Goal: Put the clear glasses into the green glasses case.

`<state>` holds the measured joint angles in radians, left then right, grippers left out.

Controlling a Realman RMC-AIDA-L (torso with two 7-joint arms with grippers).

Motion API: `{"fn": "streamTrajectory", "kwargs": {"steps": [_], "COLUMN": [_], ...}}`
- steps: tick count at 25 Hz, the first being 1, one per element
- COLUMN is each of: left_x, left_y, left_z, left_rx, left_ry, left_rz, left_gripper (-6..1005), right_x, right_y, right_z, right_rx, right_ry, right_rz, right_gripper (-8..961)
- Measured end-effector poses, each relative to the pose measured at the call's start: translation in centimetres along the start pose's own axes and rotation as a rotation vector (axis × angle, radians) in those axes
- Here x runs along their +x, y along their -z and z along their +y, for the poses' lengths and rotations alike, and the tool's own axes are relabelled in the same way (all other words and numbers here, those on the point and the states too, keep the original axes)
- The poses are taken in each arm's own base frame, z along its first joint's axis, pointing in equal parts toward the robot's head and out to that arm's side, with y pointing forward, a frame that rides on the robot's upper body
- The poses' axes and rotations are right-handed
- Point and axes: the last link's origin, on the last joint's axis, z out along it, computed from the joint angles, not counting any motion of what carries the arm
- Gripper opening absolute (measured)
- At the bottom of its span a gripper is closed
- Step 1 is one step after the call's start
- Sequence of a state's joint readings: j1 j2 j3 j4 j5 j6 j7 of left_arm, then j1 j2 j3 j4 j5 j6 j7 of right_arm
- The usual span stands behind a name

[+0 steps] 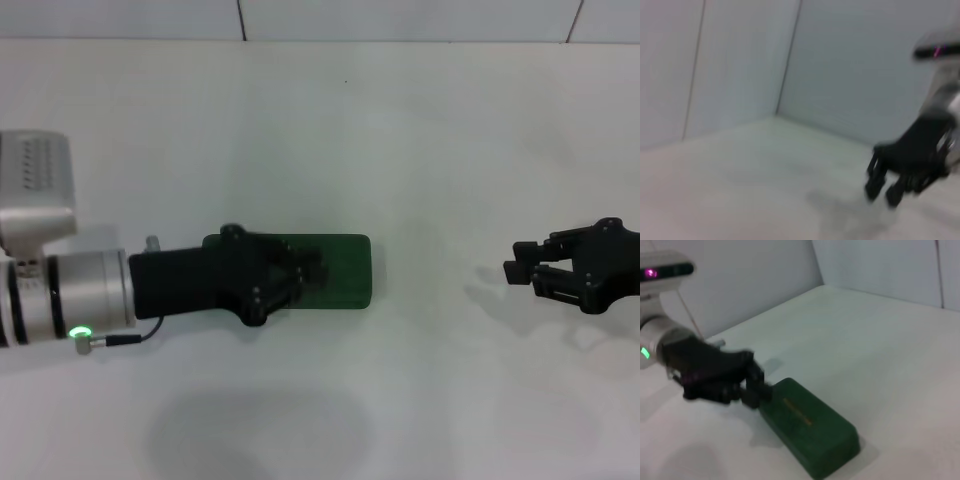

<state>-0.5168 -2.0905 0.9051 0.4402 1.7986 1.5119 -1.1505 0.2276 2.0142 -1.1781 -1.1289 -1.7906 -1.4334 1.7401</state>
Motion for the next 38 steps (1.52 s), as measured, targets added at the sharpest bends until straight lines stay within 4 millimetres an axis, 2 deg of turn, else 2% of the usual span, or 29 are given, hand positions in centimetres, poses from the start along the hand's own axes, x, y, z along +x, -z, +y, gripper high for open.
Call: {"fn": "streamTrajectory", "kwargs": {"steps": [5,10,13,16,21,24,27,32,38], "left_x": [2.6,4.2,4.8,5.2,5.0,4.9,4.5,3.6,3.0], "left_y": [1.2,3.0,4.1,4.8,5.6,6.4,7.1,7.5,7.7], "left_z": [0.9,2.2,2.8,3.1,2.9,2.6,2.1,2.1,2.4], "left_rx": [-0.103,-0.176,-0.235,-0.272,-0.262,-0.238,-0.198,-0.182,-0.173], "left_ry": [-0.048,-0.067,-0.004,0.024,0.043,0.029,0.014,0.024,0.017], "left_rz": [0.071,0.184,0.216,0.217,0.197,0.185,0.148,0.105,0.106], "left_gripper": [178,355,424,492,607,722,837,872,872], "right_x": [0.0,-0.5,-0.5,-0.6,-1.4,-1.9,-2.1,-2.3,-2.6], "right_y": [0.3,0.6,-0.4,-2.4,-3.5,-3.7,-3.7,-3.4,-3.4], "right_z": [1.1,2.9,3.9,5.3,5.7,5.9,6.0,6.1,6.1], "right_rx": [-0.084,-0.205,-0.264,-0.322,-0.339,-0.360,-0.377,-0.388,-0.395], "right_ry": [0.066,0.162,0.177,0.258,0.294,0.299,0.304,0.301,0.304], "right_rz": [-0.005,-0.118,-0.154,-0.235,-0.342,-0.377,-0.382,-0.395,-0.402], "right_gripper": [350,353,355,475,677,799,831,885,885]}}
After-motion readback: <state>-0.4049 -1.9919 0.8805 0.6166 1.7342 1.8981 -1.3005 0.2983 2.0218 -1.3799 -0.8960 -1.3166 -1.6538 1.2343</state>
